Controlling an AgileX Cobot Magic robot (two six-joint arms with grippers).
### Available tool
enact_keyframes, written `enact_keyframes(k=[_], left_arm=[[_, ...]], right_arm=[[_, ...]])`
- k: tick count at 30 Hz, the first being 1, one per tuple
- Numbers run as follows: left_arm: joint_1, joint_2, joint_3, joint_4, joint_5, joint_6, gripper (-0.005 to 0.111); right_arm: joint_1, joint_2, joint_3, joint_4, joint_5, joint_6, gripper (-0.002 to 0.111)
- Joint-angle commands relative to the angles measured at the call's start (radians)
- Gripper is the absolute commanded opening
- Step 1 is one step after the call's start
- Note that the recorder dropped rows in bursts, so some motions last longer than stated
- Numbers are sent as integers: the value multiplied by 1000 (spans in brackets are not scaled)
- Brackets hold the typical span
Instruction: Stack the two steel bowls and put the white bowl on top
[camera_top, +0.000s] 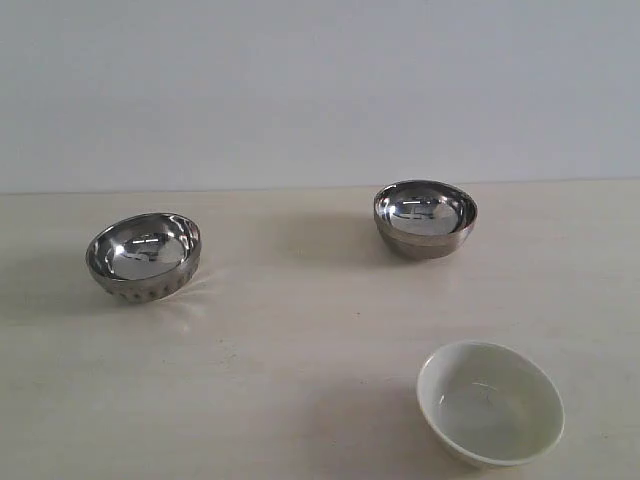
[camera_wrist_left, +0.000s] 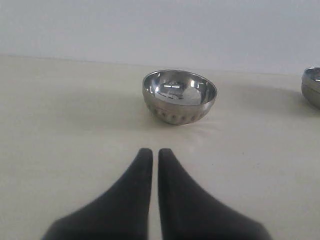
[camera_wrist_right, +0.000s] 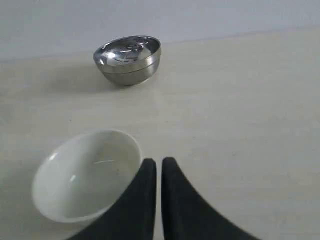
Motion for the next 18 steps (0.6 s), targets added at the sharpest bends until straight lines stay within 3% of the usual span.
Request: enact_keyframes(k=[1, 5, 18], left_arm=[[3, -3, 4, 2, -3, -1, 4], [3, -3, 4, 2, -3, -1, 4], [3, -3, 4, 2, -3, -1, 4]], right_arm=[[-5, -6, 0, 201, -28, 187, 0], [-5, -6, 0, 362, -91, 340, 0], [-5, -6, 0, 387, -101, 349, 0]])
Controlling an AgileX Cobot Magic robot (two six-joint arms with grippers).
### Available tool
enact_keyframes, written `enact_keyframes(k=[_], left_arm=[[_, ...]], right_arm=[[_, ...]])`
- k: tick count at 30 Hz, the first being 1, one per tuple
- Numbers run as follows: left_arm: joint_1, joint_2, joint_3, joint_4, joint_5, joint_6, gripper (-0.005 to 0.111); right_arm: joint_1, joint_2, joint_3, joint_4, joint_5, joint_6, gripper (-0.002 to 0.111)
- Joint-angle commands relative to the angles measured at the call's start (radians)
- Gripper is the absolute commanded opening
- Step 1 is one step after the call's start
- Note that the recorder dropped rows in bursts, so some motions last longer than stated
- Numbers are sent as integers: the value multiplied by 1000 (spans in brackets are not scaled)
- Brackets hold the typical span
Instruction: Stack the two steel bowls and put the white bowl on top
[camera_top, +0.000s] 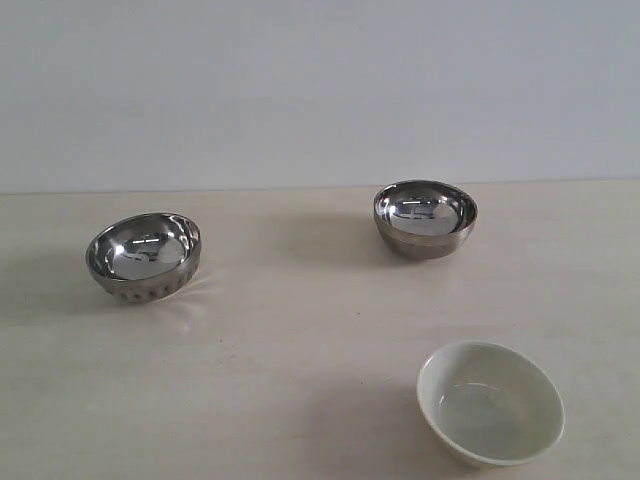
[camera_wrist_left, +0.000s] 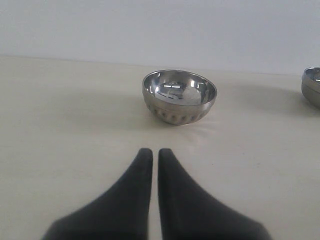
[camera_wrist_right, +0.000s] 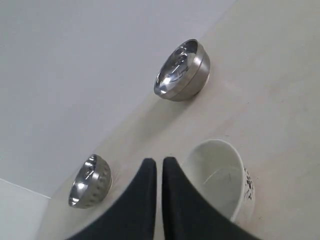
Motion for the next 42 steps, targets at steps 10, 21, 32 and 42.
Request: enact_keyframes(k=[10, 21, 32, 42], left_arm=[[3, -3, 4, 2, -3, -1, 4], [3, -3, 4, 2, -3, -1, 4], [3, -3, 4, 2, -3, -1, 4], [3, -3, 4, 2, -3, -1, 4]], right_arm=[[11, -6, 0, -2, -167, -126, 0], [165, 315, -339, -6, -263, -429, 0], [120, 1284, -1139, -9, 99, -601, 0], [-74, 1835, -1656, -50, 486, -581, 48]])
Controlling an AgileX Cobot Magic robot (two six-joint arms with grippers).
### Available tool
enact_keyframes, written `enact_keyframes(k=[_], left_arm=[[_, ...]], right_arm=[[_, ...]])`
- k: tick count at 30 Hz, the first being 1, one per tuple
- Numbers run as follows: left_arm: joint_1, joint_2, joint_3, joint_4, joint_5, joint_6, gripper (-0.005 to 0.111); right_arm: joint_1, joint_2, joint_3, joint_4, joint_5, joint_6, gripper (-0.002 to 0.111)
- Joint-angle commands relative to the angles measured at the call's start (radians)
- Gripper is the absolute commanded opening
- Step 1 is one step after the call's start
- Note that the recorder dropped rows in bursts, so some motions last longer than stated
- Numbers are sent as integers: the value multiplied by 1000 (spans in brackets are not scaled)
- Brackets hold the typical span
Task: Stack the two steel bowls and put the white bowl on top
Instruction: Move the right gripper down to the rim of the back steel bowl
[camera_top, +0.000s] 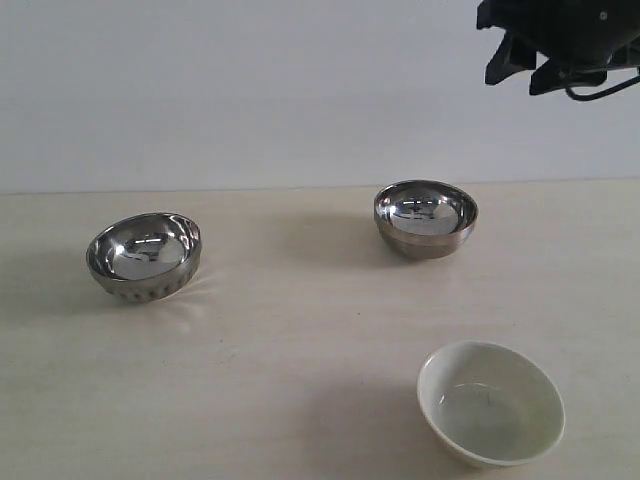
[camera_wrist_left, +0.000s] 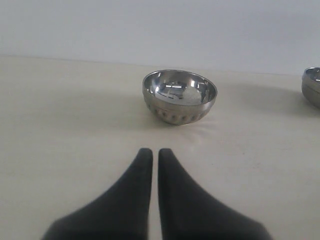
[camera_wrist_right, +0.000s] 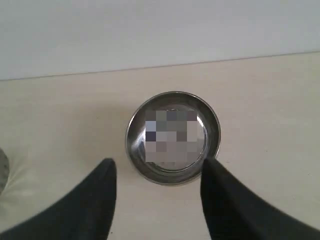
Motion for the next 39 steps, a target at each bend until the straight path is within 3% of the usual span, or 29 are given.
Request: enact_keyframes(k=[1, 9, 32, 35, 39], left_arm=[[3, -3, 4, 2, -3, -1, 4], [3, -3, 4, 2, -3, -1, 4], [3, -3, 4, 2, -3, -1, 4], [3, -3, 4, 2, -3, -1, 4], [3, -3, 4, 2, -3, -1, 4]], right_arm=[[-6, 178, -95, -21, 17, 4, 48], [-6, 408, -197, -58, -2, 4, 48], [-17, 606, -202, 21, -194, 4, 47], [-17, 608, -202, 35, -202, 4, 37], [-16, 610, -202, 35, -204, 3, 9]])
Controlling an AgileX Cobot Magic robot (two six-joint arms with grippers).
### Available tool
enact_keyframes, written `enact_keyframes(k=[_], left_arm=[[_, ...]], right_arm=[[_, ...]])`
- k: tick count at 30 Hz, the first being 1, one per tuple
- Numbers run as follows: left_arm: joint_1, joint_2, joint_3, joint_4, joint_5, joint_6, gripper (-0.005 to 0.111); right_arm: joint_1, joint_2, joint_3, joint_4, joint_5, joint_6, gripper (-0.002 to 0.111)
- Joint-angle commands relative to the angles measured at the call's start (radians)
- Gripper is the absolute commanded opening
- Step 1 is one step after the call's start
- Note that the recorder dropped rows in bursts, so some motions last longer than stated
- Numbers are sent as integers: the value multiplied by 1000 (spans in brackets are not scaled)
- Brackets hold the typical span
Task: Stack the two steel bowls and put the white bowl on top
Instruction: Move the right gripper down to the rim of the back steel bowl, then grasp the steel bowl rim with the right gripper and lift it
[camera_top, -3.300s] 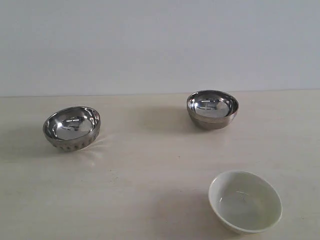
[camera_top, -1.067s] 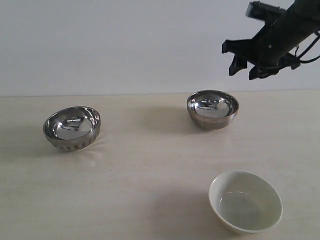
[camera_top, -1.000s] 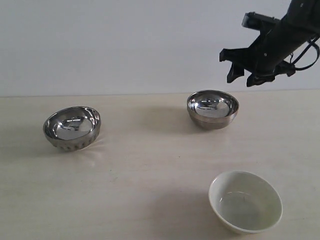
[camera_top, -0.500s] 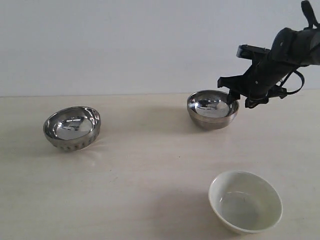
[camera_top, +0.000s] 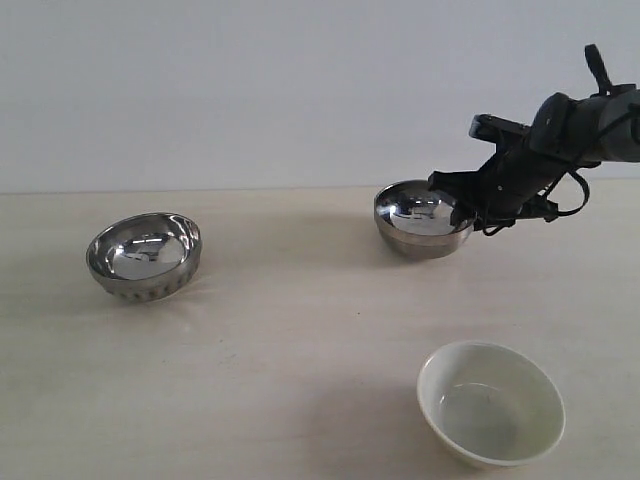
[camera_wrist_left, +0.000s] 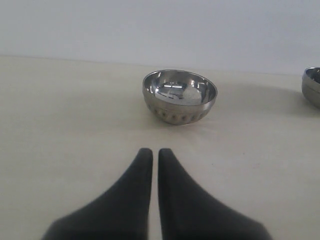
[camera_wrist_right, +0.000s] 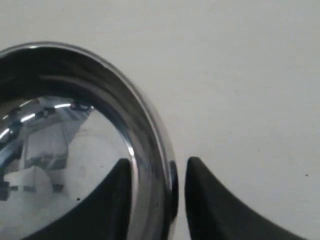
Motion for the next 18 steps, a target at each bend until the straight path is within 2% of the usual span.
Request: enact_keyframes(k=[1, 2, 5, 9, 12, 18], left_arm=[[3, -3, 4, 2, -3, -1, 4], [3, -3, 4, 2, -3, -1, 4], [3, -3, 4, 2, -3, -1, 4], [3, -3, 4, 2, -3, -1, 4], [3, -3, 4, 2, -3, -1, 4], [3, -3, 4, 2, -3, -1, 4]], right_arm=[[-4, 1, -5, 2, -10, -3, 4], [-2, 1, -5, 4, -1, -3, 0], [0, -2, -5, 4, 36, -7, 0], [2, -24, -5, 85, 130, -127, 0], [2, -77, -5, 148, 186, -166, 0], [13, -235, -5, 145, 306, -168, 0]])
